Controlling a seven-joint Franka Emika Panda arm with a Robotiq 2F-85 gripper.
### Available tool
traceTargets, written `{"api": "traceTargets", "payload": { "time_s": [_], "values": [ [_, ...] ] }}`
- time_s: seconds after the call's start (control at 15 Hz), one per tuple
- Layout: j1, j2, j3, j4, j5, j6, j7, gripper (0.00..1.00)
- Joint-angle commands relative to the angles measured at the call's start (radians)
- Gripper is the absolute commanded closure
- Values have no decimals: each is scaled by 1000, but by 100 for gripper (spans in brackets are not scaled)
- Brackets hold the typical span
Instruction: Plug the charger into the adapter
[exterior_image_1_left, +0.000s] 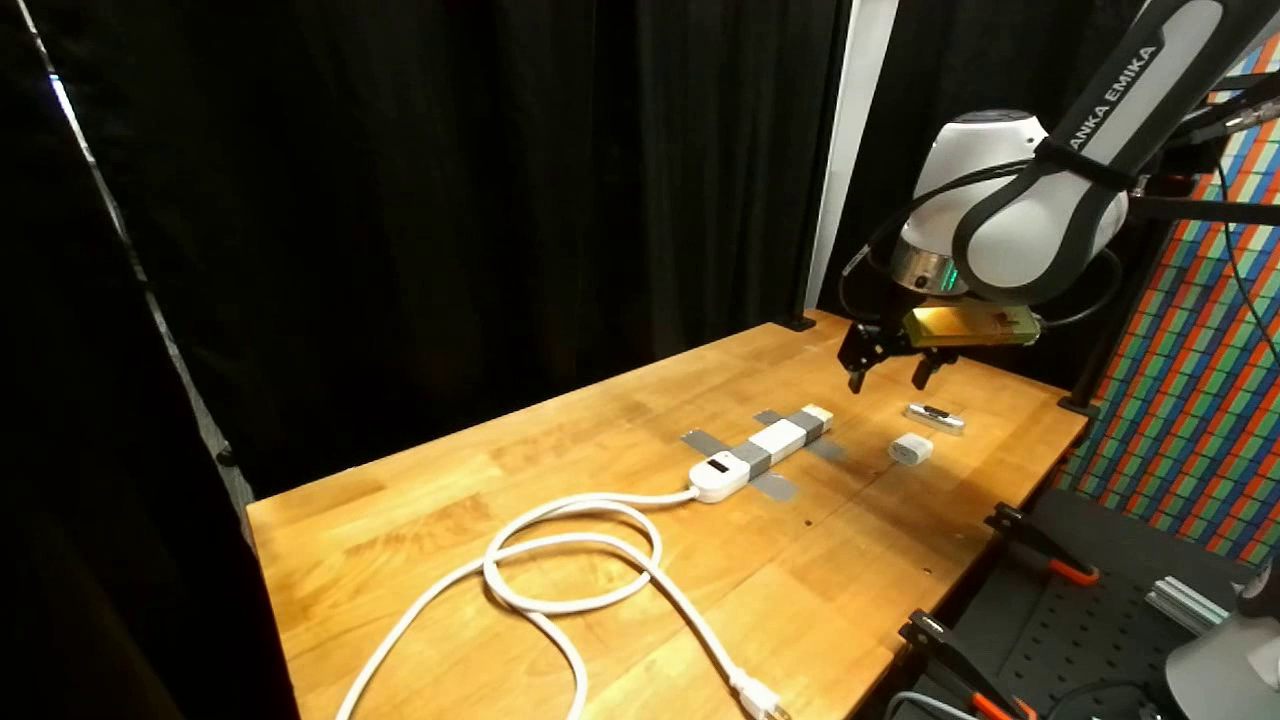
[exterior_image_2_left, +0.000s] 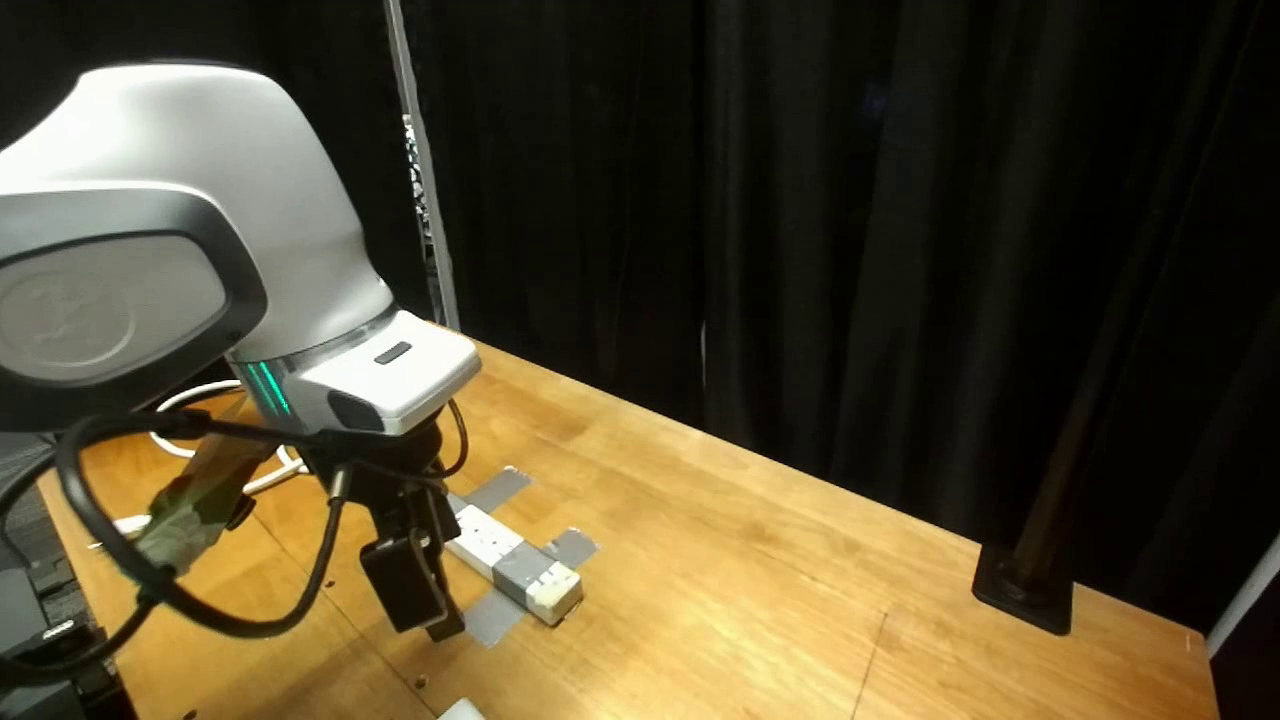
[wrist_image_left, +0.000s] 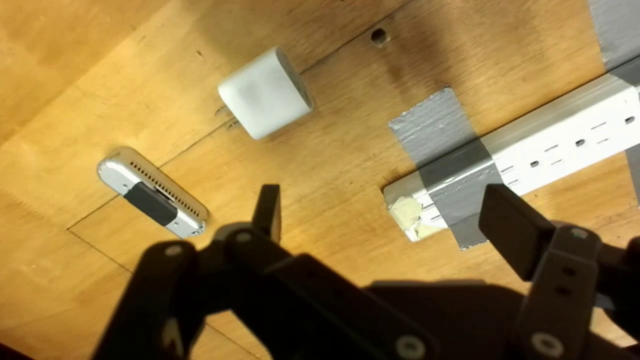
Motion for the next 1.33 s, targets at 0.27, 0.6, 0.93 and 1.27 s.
{"api": "traceTargets", "payload": {
  "time_s": [0.27, 0.6, 0.93, 1.27],
  "values": [
    [-6, -1, 6, 1, 6, -1, -7, 0],
    [-18, -16, -78, 57, -332, -29, 495, 0],
    [11, 13, -82, 144, -511, -160, 875, 0],
    [89, 84, -65, 191, -616, -359, 1231, 0]
  ]
}}
